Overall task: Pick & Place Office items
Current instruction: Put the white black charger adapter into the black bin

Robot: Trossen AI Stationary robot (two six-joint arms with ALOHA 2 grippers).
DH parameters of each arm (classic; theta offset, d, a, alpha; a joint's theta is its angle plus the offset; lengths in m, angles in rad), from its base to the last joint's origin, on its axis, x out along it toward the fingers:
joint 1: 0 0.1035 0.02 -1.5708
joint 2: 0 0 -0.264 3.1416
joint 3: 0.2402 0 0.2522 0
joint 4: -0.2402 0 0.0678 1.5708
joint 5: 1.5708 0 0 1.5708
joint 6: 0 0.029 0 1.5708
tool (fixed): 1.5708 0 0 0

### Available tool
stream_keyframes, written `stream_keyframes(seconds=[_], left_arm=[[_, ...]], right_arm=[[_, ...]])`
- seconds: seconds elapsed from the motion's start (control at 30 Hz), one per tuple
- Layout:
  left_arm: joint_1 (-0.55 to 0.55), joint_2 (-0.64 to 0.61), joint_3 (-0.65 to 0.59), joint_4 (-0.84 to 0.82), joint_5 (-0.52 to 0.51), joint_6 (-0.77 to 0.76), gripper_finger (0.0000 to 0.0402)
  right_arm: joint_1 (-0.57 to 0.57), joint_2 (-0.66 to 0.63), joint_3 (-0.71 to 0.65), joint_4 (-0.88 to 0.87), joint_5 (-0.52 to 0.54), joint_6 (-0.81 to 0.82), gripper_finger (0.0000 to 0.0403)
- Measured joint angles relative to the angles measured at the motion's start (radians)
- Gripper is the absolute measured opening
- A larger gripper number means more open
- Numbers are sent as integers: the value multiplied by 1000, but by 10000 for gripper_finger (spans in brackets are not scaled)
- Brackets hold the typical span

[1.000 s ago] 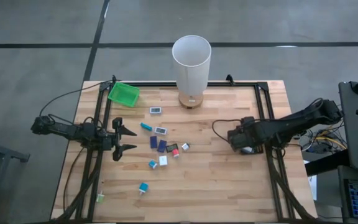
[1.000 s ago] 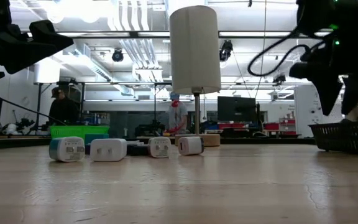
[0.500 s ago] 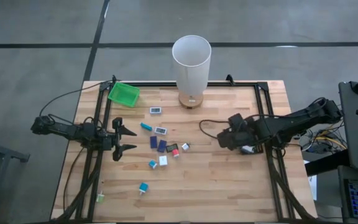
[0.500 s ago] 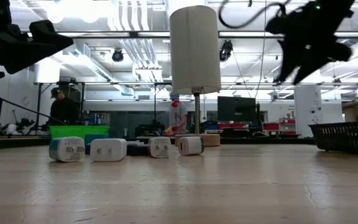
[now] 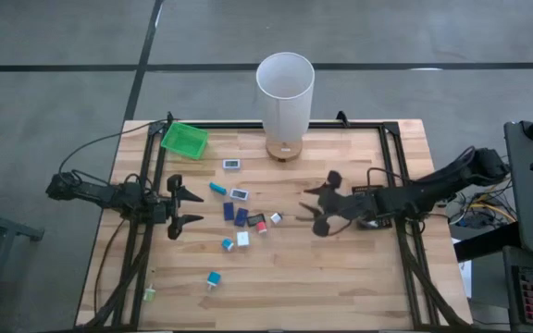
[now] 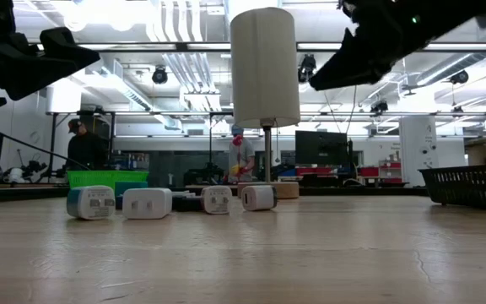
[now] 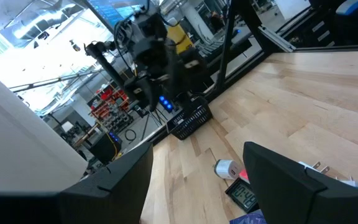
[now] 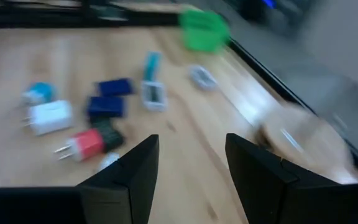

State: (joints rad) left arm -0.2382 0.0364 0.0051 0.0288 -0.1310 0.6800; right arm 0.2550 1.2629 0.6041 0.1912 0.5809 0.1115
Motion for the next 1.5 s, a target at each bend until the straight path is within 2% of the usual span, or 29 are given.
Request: stream_keyframes(seconds=[0.1,0.17,0.33,0.57,1.0,1.33,1.5], left_arm=[[0,0,0,0,0,0,257],[0,0,0,0,0,0,257],[0,0,0,0,0,0,257],[0,0,0,0,0,0,257],[0,1,0,0,0,0,257],[0,4,0,1,-1,0,257],[0,10,0,0,0,0,257]], right_arm=[[-5,37,-86,206,-119,-175,185],[-17,74,-140,321,-178,-231,185],[-63,204,-209,563,-306,-276,185],[-128,382,-202,772,-390,-352,185],[-213,578,-62,782,-563,-358,226],[-228,652,4,697,-660,-350,228],[-231,690,34,677,-668,-347,228]])
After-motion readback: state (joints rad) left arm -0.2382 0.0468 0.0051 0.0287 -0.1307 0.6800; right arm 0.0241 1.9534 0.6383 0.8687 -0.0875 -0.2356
